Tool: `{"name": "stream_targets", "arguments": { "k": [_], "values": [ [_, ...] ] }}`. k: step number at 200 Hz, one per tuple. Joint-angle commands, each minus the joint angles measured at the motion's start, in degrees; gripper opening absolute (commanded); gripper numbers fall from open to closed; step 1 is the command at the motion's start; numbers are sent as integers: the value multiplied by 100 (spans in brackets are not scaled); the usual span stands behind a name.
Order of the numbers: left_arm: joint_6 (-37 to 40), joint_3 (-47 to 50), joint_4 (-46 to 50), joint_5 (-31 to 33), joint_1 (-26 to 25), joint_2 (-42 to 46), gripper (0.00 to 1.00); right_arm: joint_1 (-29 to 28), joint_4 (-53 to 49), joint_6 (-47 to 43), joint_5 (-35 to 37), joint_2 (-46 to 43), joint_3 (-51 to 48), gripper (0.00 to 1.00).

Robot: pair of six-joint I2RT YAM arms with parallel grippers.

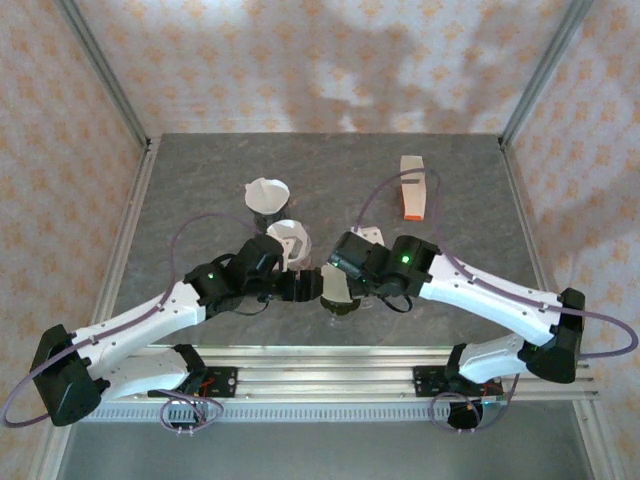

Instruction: Place the coffee filter in the dripper

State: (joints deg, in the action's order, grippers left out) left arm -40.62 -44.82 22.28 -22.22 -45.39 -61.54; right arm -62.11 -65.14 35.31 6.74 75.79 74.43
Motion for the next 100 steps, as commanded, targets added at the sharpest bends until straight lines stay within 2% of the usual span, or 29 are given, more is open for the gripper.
{"name": "stream_targets", "arguments": {
  "k": [1, 29, 63, 83, 100],
  "values": [
    [-24, 49, -84, 143, -51, 76, 76, -36, -41, 55, 64, -66, -34, 4],
    [-25, 59, -107, 130, -55, 54, 76, -37, -100, 55, 148, -78, 119, 6],
    [-30, 66, -107, 136, -54, 71, 77, -34, -318, 65, 425, -285, 397, 42],
    [-38, 81, -126, 130, -52, 67, 77, -38, -285, 55, 162, -203, 333, 51],
    [-51, 91, -154, 114, -56, 63, 77, -38, -178, 31, -160, -23, 253, 54]
  ]
}}
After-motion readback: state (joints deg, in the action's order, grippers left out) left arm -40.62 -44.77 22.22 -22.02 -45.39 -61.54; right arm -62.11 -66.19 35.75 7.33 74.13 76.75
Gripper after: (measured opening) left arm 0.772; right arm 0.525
